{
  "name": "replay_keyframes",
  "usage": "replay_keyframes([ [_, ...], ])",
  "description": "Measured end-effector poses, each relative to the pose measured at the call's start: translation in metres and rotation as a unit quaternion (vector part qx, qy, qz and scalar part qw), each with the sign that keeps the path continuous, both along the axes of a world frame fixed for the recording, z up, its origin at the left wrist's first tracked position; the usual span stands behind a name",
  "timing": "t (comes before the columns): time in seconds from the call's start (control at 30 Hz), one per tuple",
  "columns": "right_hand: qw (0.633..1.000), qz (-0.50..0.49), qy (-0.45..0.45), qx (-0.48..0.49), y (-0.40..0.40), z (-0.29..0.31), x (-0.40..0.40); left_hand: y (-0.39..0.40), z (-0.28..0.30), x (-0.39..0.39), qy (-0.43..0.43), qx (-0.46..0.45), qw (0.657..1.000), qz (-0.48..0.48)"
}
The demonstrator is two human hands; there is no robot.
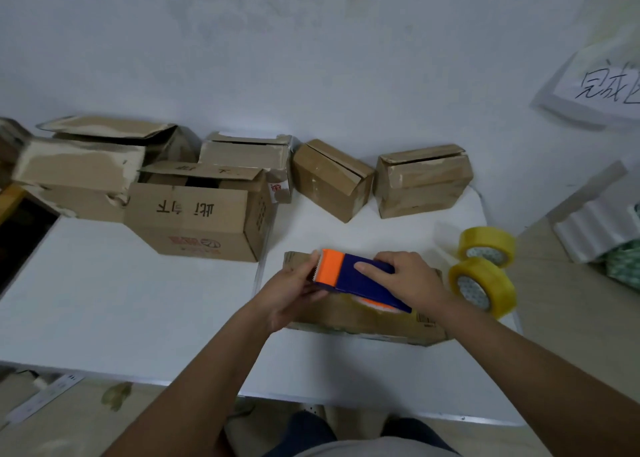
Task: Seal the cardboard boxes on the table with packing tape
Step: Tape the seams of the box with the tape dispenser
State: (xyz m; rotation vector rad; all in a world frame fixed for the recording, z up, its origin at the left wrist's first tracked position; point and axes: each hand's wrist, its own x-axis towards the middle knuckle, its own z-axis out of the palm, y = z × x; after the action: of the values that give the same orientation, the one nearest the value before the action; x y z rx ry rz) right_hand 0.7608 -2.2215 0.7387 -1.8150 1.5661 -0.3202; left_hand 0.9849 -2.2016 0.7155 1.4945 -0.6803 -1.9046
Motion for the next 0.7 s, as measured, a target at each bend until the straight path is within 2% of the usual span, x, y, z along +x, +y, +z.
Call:
replay_keyframes([
  [0.2,1.0,0.012,0.011,-0.005,0.004,0.004,-0.001,0.003,0.008,-0.002,-0.012,-0.021,0.999,0.044],
  [0.47,1.0,0.011,0.007,-0.017,0.013,0.003,-0.008,0.008,0.009,-0.004,0.018,-0.009,0.999,0.038],
  [0.7,0.999,0.001,-0.025,-0.02,0.016,0.0,-0.011,0.01,0.016,-0.009,-0.101,-0.101,0.989,0.045],
])
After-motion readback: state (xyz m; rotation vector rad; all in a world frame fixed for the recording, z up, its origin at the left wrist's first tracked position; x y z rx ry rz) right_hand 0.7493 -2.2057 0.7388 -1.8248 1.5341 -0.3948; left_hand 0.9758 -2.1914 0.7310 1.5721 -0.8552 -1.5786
